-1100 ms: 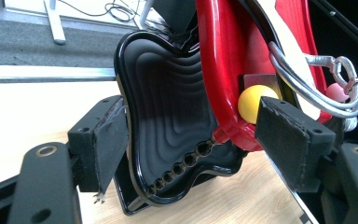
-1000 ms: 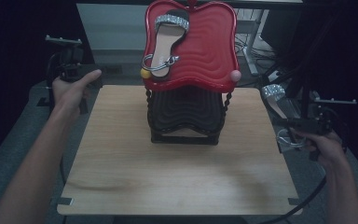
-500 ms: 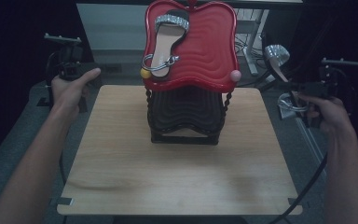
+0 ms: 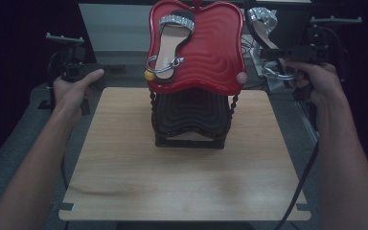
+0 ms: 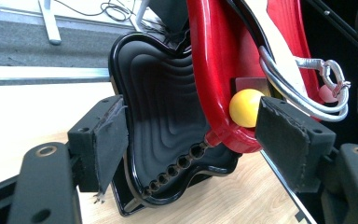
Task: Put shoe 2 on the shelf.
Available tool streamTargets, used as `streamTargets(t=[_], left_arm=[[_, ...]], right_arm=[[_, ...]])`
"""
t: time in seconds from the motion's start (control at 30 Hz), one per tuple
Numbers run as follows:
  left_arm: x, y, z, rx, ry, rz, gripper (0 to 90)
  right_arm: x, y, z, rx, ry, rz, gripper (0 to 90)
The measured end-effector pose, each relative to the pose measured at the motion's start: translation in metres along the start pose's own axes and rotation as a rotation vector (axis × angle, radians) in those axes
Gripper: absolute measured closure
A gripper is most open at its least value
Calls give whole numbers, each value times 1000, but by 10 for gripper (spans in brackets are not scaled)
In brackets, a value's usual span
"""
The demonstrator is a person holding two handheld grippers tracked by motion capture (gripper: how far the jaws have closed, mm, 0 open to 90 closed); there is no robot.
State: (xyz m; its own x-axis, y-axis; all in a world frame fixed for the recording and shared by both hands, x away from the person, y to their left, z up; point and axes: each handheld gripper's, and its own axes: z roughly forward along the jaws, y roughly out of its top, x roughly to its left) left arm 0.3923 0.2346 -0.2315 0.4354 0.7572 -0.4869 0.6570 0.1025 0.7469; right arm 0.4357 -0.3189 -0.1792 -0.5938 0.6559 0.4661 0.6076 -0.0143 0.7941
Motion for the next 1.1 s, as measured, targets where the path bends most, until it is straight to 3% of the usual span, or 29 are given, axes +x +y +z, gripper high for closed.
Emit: streamTargets(t=[0.4, 0.7, 0.87, 1.1], left_arm=[[-4, 2, -4, -4, 9, 16, 252], [-6, 3, -3, -3, 10, 20, 251], [-5, 2, -4, -10, 2, 7, 252], [-6, 1, -2, -5, 4, 12, 252]], right_arm=[[39, 26, 47, 30, -5, -16, 427], [56, 32, 87, 55, -26, -18, 427], [53, 29, 105, 48, -70, -5, 427], [47, 24, 120, 47, -213, -5, 424]])
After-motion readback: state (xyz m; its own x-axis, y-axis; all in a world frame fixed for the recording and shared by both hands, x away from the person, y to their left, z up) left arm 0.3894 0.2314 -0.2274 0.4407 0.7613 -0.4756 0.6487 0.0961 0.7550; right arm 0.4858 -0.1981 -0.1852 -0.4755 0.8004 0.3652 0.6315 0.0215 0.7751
